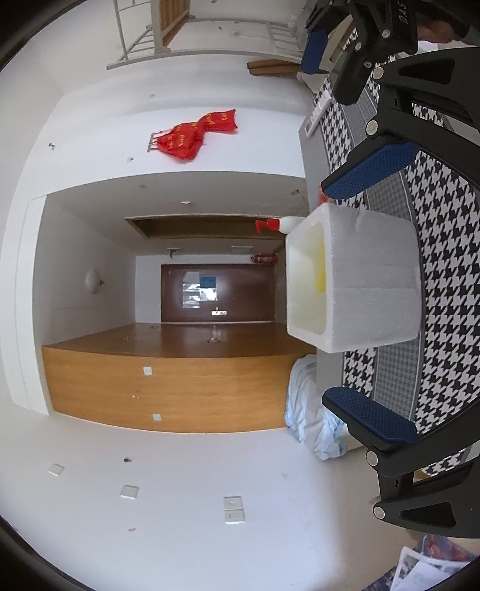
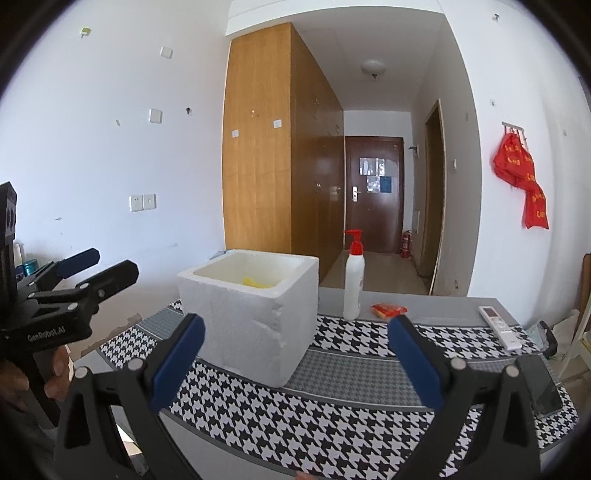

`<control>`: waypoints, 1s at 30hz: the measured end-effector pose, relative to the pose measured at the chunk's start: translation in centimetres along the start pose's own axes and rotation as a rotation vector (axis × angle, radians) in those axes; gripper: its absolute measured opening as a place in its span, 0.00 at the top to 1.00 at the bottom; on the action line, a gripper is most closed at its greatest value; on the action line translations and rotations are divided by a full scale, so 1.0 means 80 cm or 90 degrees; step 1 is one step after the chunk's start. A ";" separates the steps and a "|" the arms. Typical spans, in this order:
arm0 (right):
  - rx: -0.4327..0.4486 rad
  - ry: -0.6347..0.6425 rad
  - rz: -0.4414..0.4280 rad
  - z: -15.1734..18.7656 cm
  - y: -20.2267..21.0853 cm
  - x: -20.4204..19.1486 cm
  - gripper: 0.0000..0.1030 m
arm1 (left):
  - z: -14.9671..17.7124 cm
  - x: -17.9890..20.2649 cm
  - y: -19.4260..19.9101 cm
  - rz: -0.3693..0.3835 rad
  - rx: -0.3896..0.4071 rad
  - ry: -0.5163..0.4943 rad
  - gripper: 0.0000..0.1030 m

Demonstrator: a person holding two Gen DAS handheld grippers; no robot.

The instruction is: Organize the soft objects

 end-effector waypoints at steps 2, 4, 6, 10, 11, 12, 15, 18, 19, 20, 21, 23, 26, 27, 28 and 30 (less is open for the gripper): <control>0.000 0.000 0.000 0.003 0.000 0.000 0.02 | 0.004 -0.001 0.000 -0.001 0.000 0.001 0.01; -0.001 -0.003 0.001 0.006 -0.001 0.002 0.02 | 0.009 0.000 0.001 -0.001 -0.001 0.000 0.01; -0.005 -0.004 0.004 0.011 -0.003 0.003 0.02 | 0.014 -0.002 0.001 -0.003 -0.004 -0.001 0.01; -0.010 -0.012 -0.001 0.022 -0.006 0.005 0.02 | 0.018 -0.006 0.003 -0.005 -0.004 0.002 0.01; -0.013 -0.015 0.001 0.026 -0.007 0.006 0.02 | 0.020 -0.009 0.003 -0.006 -0.004 0.006 0.01; -0.014 -0.018 0.001 0.027 -0.007 0.007 0.02 | 0.021 -0.009 0.003 -0.006 -0.006 0.006 0.01; -0.018 -0.026 0.001 0.032 -0.009 0.009 0.02 | 0.026 -0.009 0.003 -0.010 -0.010 0.003 0.01; -0.017 -0.027 0.003 0.034 -0.007 0.010 0.02 | 0.031 -0.009 0.002 -0.012 -0.012 -0.002 0.01; -0.016 -0.028 0.003 0.034 -0.007 0.010 0.02 | 0.033 -0.010 0.001 -0.011 -0.014 -0.002 0.01; -0.016 -0.030 0.004 0.034 -0.006 0.010 0.02 | 0.034 -0.010 0.000 -0.012 -0.017 -0.002 0.01; -0.016 -0.030 0.004 0.035 -0.007 0.010 0.02 | 0.037 -0.009 -0.001 -0.011 -0.020 -0.003 0.01; -0.017 -0.032 0.004 0.035 -0.007 0.009 0.02 | 0.040 -0.010 -0.003 -0.014 -0.023 -0.005 0.01; -0.016 -0.029 0.004 0.034 -0.006 0.006 0.02 | 0.042 -0.012 -0.004 -0.016 -0.026 -0.006 0.01; -0.015 -0.028 0.004 0.034 -0.006 0.006 0.02 | 0.042 -0.014 -0.005 -0.018 -0.026 -0.003 0.01; -0.014 -0.028 0.003 0.034 -0.005 0.005 0.02 | 0.042 -0.014 -0.004 -0.017 -0.026 -0.004 0.01; -0.014 -0.029 0.004 0.034 -0.005 0.006 0.02 | 0.043 -0.015 -0.005 -0.018 -0.028 -0.005 0.01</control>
Point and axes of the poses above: each gripper's, at about its wrist camera, not at the fingertips, and y roughly against the way its jaws point, x to its right, z to its underside, the point moved 10 cm from there along -y, roughly the way its jaws point, and after that the axes turned 13 degrees about -z, right-handed, at the moved point
